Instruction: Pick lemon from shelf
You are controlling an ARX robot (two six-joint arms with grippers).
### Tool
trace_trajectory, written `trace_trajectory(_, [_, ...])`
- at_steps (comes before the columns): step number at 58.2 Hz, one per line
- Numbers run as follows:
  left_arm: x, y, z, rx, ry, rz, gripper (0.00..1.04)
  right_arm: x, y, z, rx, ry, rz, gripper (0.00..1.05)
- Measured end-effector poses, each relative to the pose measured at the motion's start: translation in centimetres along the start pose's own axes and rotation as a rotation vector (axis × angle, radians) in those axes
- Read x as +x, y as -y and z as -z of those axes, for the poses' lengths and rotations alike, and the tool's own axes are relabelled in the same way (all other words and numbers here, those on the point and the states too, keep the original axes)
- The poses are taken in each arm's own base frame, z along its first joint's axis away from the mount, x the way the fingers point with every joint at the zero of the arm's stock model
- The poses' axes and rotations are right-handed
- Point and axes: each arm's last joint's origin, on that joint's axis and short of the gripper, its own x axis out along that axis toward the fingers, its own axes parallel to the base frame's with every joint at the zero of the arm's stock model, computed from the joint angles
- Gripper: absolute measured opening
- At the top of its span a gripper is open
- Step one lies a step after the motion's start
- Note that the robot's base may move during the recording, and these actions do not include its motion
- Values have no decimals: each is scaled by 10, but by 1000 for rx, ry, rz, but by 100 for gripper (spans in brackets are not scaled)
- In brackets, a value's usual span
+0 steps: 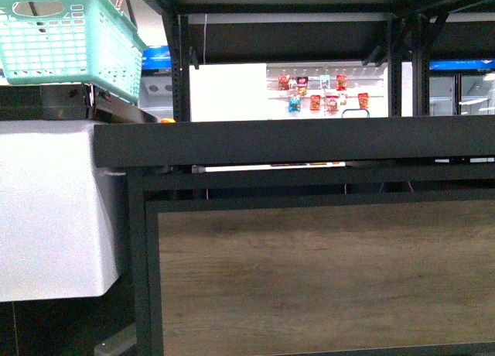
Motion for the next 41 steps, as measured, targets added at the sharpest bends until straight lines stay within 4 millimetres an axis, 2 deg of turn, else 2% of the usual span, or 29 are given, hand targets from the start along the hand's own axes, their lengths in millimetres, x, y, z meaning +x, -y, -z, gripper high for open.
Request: trace_trajectory(41, [0, 0, 0, 0, 0, 0, 97, 0, 0, 0, 0, 0, 0, 97])
